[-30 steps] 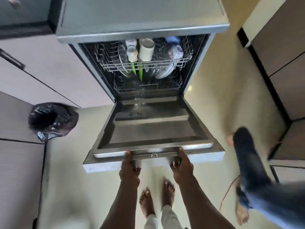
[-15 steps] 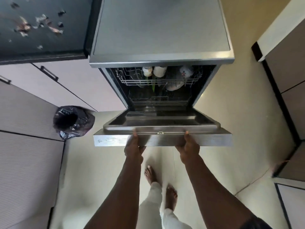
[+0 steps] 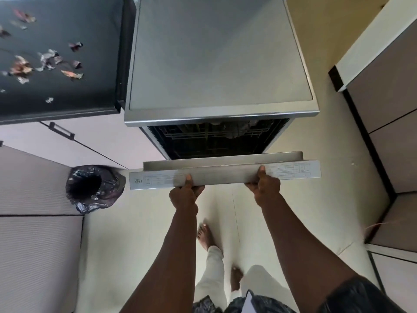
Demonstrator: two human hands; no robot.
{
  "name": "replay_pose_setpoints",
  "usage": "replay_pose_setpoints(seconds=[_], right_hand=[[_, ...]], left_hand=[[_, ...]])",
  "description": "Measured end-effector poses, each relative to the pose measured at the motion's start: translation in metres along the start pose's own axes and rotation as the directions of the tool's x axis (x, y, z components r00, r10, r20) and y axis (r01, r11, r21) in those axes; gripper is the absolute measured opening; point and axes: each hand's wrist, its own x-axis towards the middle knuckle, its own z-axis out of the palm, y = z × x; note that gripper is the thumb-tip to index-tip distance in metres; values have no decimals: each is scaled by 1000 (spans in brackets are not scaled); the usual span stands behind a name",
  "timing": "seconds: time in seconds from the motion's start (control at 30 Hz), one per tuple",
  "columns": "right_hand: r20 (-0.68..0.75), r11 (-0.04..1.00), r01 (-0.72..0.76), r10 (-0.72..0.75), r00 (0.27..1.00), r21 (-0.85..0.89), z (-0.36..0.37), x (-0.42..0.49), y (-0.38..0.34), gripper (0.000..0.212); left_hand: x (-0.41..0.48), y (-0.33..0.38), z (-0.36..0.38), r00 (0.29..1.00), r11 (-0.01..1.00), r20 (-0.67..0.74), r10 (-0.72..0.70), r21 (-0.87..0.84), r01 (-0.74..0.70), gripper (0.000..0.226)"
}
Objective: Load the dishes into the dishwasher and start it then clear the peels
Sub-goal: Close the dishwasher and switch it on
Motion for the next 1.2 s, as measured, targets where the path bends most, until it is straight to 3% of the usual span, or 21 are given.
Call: replay_pose_setpoints(seconds=[0.27, 0.37, 0.43, 0.53, 0.6, 0.63, 0.7, 0.77, 0.83, 0.87, 0.9, 0.97, 1.07, 1.2], right_hand=[[52, 984, 119, -113, 992, -133, 23, 6, -21, 34], [73, 967, 175, -164, 984, -185, 30, 5, -27, 33], [49, 906, 253, -252, 967, -340, 30, 8, -30, 29], [33, 715, 327, -392, 919, -618, 29, 15, -39, 37], [46, 526, 324, -473, 880, -787, 31, 16, -48, 46], [70, 379, 308, -527, 847, -873, 32, 11, -53, 46], [186, 76, 302, -640, 745, -950, 32, 6, -59, 39], [399, -159, 420, -712, 578, -893, 31, 4, -63, 40], [659, -434, 512, -617, 431, -741, 30, 14, -59, 46], [753, -543, 527, -534, 384, -654, 30, 21, -57, 50], [801, -598, 535, -476, 362, -597, 32, 27, -55, 54], [812, -595, 554, -470, 347, -582, 35, 33, -52, 54], [849, -626, 577, -435, 300, -525, 34, 38, -49, 63], [928, -763, 540, -219, 301, -356, 32, 37, -49, 78]], left_hand=[[14, 28, 33, 998, 995, -12, 61, 80, -60, 17], [19, 30, 36, 989, 966, -30, 145, 221, -135, 17], [21, 34, 35, 971, 900, -20, 238, 380, -213, 32], [26, 43, 31, 938, 676, 56, 342, 679, -287, 65], [21, 53, 32, 909, 538, 103, 403, 777, -327, 56], [17, 59, 33, 882, 449, 128, 453, 822, -350, 48], [17, 70, 33, 765, 224, 245, 596, 864, -452, 35], [28, 78, 33, 572, -68, 453, 684, 820, -569, 35], [43, 85, 36, 423, -330, 663, 617, 706, -626, 39], [47, 89, 40, 386, -412, 728, 566, 656, -632, 41], [48, 93, 44, 364, -468, 764, 532, 624, -626, 41], [52, 98, 48, 334, -527, 803, 493, 581, -620, 36], [57, 101, 50, 277, -560, 837, 473, 528, -639, 28], [61, 105, 59, 235, -563, 848, 475, 499, -660, 22]])
